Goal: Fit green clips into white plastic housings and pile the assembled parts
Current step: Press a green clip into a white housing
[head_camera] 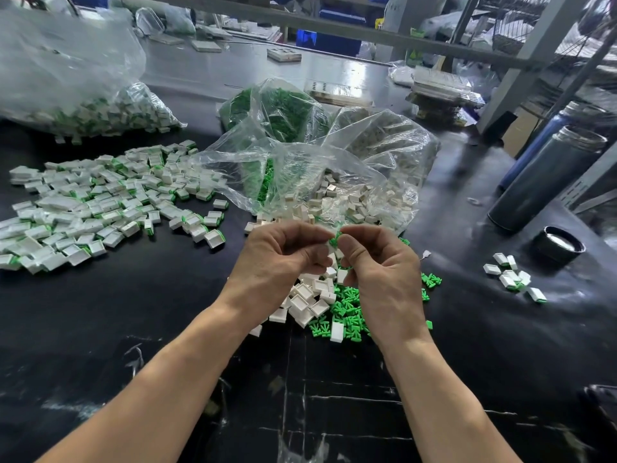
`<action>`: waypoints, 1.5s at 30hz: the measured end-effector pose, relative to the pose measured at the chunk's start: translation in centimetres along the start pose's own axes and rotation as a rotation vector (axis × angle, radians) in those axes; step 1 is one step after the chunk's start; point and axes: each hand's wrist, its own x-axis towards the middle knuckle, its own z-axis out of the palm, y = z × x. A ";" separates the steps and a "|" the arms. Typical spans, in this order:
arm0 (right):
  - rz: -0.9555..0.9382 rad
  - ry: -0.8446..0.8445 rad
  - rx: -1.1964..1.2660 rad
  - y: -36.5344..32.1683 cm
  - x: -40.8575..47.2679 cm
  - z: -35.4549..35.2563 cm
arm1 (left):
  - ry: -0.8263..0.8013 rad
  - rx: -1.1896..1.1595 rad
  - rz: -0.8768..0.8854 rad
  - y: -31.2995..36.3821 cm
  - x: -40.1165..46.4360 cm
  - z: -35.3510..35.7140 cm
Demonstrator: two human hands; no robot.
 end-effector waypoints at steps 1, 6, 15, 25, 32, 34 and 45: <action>0.002 -0.003 -0.014 0.0 0.0 0.0 | 0.001 0.002 -0.001 0.0 0.0 0.0; -0.006 -0.008 -0.083 0.0 -0.1 0.1 | 0.026 -0.001 -0.007 0.0 0.0 -0.1; 0.070 -0.090 -0.040 -0.1 -0.2 -0.1 | 0.051 0.023 -0.017 0.3 -0.1 -0.2; 0.013 -0.087 -0.126 -0.7 -0.6 -0.1 | 0.055 0.055 -0.011 0.4 -0.1 -0.4; 0.011 -0.075 -0.227 -0.8 -0.9 0.2 | 0.054 0.157 0.027 0.5 -0.2 -0.4; 0.015 -0.057 -0.239 -0.7 -1.0 0.3 | 0.053 0.180 0.038 0.5 -0.3 -0.3; 0.022 -0.035 -0.190 -0.4 -1.4 0.6 | 0.098 0.198 0.030 0.6 -0.4 -0.1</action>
